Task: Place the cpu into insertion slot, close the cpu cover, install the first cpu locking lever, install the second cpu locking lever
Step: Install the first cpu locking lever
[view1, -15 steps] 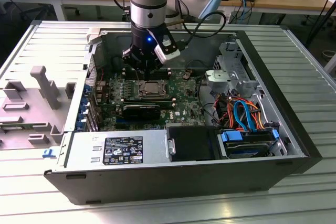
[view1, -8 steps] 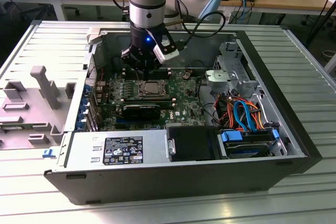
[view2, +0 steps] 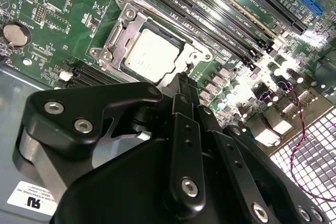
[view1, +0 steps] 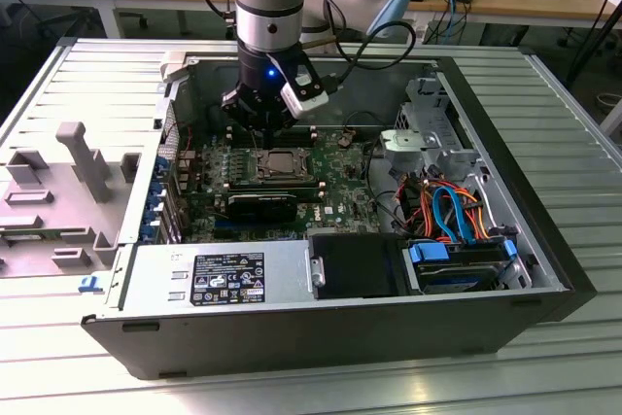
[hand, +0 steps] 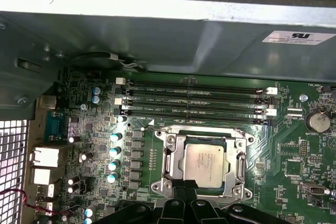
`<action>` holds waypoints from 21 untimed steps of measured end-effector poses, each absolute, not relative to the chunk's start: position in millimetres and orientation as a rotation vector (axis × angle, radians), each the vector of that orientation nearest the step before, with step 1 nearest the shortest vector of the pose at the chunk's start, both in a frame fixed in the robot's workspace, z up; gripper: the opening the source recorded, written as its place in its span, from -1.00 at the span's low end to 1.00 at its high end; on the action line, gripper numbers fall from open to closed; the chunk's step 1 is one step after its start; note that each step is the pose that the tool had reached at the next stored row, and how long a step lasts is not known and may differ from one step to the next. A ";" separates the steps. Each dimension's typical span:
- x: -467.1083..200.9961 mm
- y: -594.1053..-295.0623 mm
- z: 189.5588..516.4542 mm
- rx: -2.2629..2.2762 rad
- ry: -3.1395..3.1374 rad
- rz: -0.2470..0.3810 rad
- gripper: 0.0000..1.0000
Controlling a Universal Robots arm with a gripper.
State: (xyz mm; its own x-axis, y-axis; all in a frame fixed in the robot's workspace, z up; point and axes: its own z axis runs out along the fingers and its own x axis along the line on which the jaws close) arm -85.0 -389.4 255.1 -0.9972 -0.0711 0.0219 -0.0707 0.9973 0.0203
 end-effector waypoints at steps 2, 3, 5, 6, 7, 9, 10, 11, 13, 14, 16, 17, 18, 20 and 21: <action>-85.6 -389.4 255.1 0.111 -3.117 -0.030 -0.79; -85.8 -389.4 255.1 0.111 -3.117 -0.030 -0.79; -86.3 -389.4 255.1 0.111 -3.117 -0.030 -0.79; -86.5 -389.4 255.1 0.111 -3.117 -0.030 -0.79; -86.8 -389.4 255.1 0.111 -3.117 -0.030 -0.79; -87.2 -389.4 255.1 0.111 -3.117 -0.031 -0.79; -87.4 -389.4 255.1 0.111 -3.117 -0.030 -0.79; -87.8 -389.4 255.1 0.111 -3.117 -0.031 -0.79; -88.8 -389.4 255.1 0.111 -3.117 -0.030 -0.79; -89.1 -389.4 255.1 0.111 -3.117 -0.030 -0.79; -89.5 -389.4 255.1 0.111 -3.117 -0.030 -0.79; -89.8 -389.4 255.1 0.111 -3.117 -0.030 -0.79; -90.0 -389.4 255.1 0.111 -3.117 -0.030 -0.79; -90.3 -389.4 255.1 0.111 -3.117 -0.030 -0.79; -90.6 -389.4 255.1 0.111 -3.117 -0.030 -0.79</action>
